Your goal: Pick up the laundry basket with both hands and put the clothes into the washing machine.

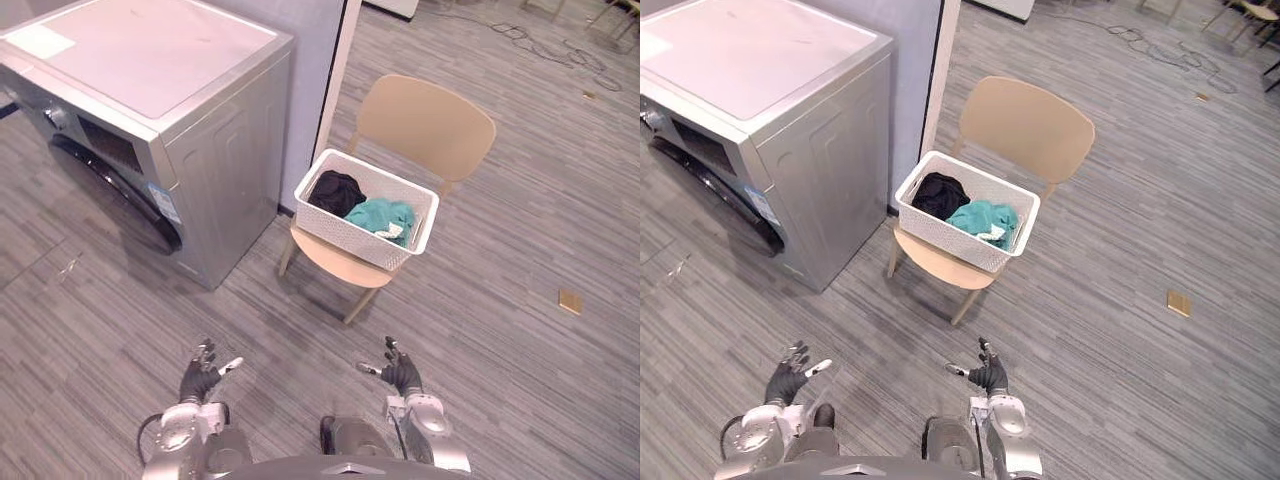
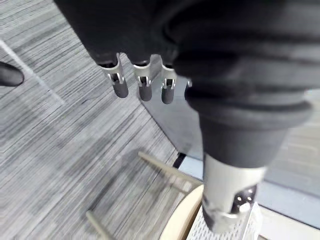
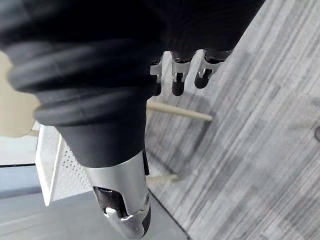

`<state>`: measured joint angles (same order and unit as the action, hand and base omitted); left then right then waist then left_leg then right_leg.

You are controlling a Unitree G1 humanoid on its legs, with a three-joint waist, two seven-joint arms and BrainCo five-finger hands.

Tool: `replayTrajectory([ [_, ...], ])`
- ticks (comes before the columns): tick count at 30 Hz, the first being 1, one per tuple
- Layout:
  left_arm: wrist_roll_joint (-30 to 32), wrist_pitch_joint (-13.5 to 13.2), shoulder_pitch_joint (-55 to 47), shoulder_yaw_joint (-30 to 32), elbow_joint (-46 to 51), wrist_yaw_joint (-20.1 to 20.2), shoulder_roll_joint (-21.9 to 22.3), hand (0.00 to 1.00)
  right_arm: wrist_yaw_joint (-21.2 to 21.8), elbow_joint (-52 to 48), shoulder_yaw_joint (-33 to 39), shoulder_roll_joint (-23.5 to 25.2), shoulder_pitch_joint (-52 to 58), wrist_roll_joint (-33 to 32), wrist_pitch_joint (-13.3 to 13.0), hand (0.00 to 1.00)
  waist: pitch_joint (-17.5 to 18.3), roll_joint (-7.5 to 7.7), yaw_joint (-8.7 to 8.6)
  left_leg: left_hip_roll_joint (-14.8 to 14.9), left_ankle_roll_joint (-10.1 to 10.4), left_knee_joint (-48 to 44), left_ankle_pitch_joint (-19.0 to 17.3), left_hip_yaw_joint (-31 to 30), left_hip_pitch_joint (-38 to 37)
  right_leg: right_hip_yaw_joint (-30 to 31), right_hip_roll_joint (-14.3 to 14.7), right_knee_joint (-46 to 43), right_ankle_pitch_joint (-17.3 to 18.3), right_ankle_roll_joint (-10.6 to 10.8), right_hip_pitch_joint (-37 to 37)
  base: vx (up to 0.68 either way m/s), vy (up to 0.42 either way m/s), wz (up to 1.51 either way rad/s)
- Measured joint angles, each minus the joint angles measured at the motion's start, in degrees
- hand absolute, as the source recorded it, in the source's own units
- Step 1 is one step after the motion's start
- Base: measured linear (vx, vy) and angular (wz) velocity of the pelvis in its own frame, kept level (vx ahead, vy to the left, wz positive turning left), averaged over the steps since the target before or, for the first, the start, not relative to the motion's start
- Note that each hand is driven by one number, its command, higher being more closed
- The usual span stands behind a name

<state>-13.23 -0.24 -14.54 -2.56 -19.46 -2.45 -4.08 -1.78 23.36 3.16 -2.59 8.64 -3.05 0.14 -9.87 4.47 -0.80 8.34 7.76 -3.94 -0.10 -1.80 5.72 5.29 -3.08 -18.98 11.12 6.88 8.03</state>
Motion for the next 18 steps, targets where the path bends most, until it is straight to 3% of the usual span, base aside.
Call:
replayTrajectory([
  [2,0.0,0.1,0.5,-0.5,-0.1,0.1,1.2,0.00,0.0,0.0,0.4,-0.8,0.1,0.0,0.0,0.00,0.3,-1.01,-0.49,0.0,0.2,2.2,2.0,0.1,-0.8,-0.5,-0.1,0.4,-0.5,-0.1,-0.2,-0.05,-0.041,0.13],
  [7,-0.2,-0.3,2.4,-0.3,-0.3,-0.9,0.1,0.00,0.0,-0.1,-0.3,-0.7,0.3,0.0,0.0,0.00,0.5,-1.78,-0.51,-1.0,-0.3,3.0,3.2,0.2,-0.4,-0.5,-1.1,2.0,-1.2,0.0,-0.3,-0.10,0.038,0.06],
  [11,-0.1,-0.3,1.6,-0.3,0.1,-0.9,1.2,0.00,0.1,-2.2,-1.0,-0.9,2.4,0.0,0.0,0.00,-1.6,-3.37,0.39,-3.6,-1.1,-9.1,-1.0,-3.7,5.3,-2.9,-3.0,-3.0,1.6,0.2,-0.4,-0.10,0.062,0.48],
  [13,-0.1,-0.3,0.0,0.4,1.0,-0.9,2.2,0.00,0.2,-2.2,-0.9,-1.2,2.8,0.1,0.1,0.00,-2.0,-3.91,0.41,-3.8,-5.4,-10.5,-3.3,-1.1,6.6,-4.9,-4.6,-4.5,3.1,0.5,-1.2,-0.12,0.034,0.78],
  [14,-0.1,-0.3,-0.9,0.6,0.9,-0.9,2.5,0.00,0.0,-2.2,-0.5,-1.4,3.0,0.1,0.1,0.00,-2.1,-3.85,-0.07,-2.7,-9.1,-9.3,-3.7,3.8,6.4,-6.4,-5.8,-3.2,3.0,0.3,-2.4,-0.04,0.010,0.94],
  [16,-0.1,-0.3,-1.4,0.3,0.8,-0.8,2.9,0.00,-0.1,-2.2,0.1,-1.2,3.4,0.0,0.1,0.00,-1.9,-3.86,0.20,-1.4,-9.5,-7.0,-2.5,8.0,6.4,-8.5,-7.4,-1.8,2.8,-0.1,-2.8,-0.02,0.040,0.88],
  [18,-0.1,-0.3,-1.3,0.2,0.8,-1.0,2.8,0.00,-0.2,-2.2,0.4,-1.4,3.5,0.0,0.1,0.00,-1.7,-4.11,0.12,-2.0,-9.0,-3.8,-0.5,8.6,7.1,-10.6,-8.3,-1.1,3.0,0.3,-3.2,-0.01,0.051,0.76],
])
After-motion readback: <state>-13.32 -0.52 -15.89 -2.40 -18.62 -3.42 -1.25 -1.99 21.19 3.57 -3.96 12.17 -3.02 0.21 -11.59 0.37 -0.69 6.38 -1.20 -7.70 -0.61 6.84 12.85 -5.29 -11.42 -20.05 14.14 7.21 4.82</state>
